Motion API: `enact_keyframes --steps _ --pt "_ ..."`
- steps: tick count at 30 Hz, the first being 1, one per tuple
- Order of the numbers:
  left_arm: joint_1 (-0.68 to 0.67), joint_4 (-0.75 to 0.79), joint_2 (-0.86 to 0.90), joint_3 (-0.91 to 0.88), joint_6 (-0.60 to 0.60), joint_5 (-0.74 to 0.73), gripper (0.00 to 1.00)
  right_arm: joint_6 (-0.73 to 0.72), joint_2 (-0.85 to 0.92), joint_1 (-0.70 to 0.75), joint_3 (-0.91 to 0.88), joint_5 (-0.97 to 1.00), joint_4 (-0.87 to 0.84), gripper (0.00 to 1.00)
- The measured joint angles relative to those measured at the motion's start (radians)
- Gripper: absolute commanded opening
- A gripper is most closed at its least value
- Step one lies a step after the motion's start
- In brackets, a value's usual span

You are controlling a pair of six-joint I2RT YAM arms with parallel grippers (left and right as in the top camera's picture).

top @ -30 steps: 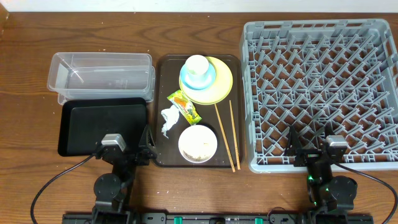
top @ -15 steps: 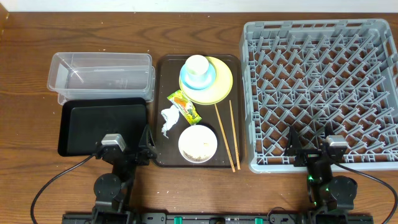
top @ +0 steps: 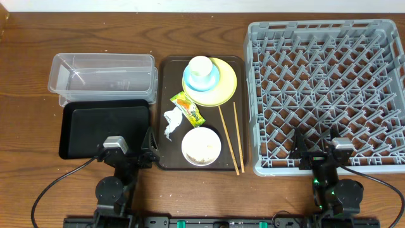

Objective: Sort waste into correct bins and load items into the dishwasher rack
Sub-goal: 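Move the left gripper from rest toward the white tissue on the brown tray, then grasp the crumpled white tissue with the left gripper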

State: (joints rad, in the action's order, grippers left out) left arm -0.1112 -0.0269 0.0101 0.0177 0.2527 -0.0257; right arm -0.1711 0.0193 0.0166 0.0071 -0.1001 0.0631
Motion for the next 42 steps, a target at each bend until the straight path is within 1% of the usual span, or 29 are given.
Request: enact_keyframes --steps 11,14,17,22,26,28,32,37,41,42 --pt "0.0 -0.003 0.0 0.0 0.003 0.0 0.98 0.0 0.0 0.0 0.0 0.0 0.0 0.99" --pt "0.0 -0.032 0.0 0.014 0.019 -0.001 0.98 0.0 0.0 0.0 0.0 0.0 0.0 0.99" --pt "0.0 -0.099 0.0 0.043 0.039 -0.004 0.98 0.0 0.0 0.0 0.0 0.0 0.0 0.99" --pt "0.0 -0.297 0.002 0.107 0.051 -0.024 0.98 0.0 0.0 0.0 0.0 0.0 0.0 0.99" --pt "0.0 -0.439 0.046 0.216 0.058 -0.028 0.98 0.0 0.0 0.0 0.0 0.0 0.0 0.99" --pt "0.0 -0.491 0.099 0.307 0.061 -0.029 0.98 0.0 0.0 0.0 0.0 0.0 0.0 0.99" --pt "0.0 -0.615 0.277 0.523 0.057 -0.036 0.98 0.0 0.0 0.0 0.0 0.0 0.001 0.99" --pt "0.0 -0.883 0.653 0.867 0.034 -0.075 0.98 0.0 0.0 0.0 0.0 0.001 -0.001 0.99" --pt "0.0 -0.973 0.913 1.072 0.029 -0.146 0.98 0.0 0.001 0.0 0.0 0.001 0.0 0.99" --pt "0.0 -0.977 0.939 1.088 0.029 -0.158 0.98 0.0 0.001 0.0 0.0 0.0 0.0 0.99"
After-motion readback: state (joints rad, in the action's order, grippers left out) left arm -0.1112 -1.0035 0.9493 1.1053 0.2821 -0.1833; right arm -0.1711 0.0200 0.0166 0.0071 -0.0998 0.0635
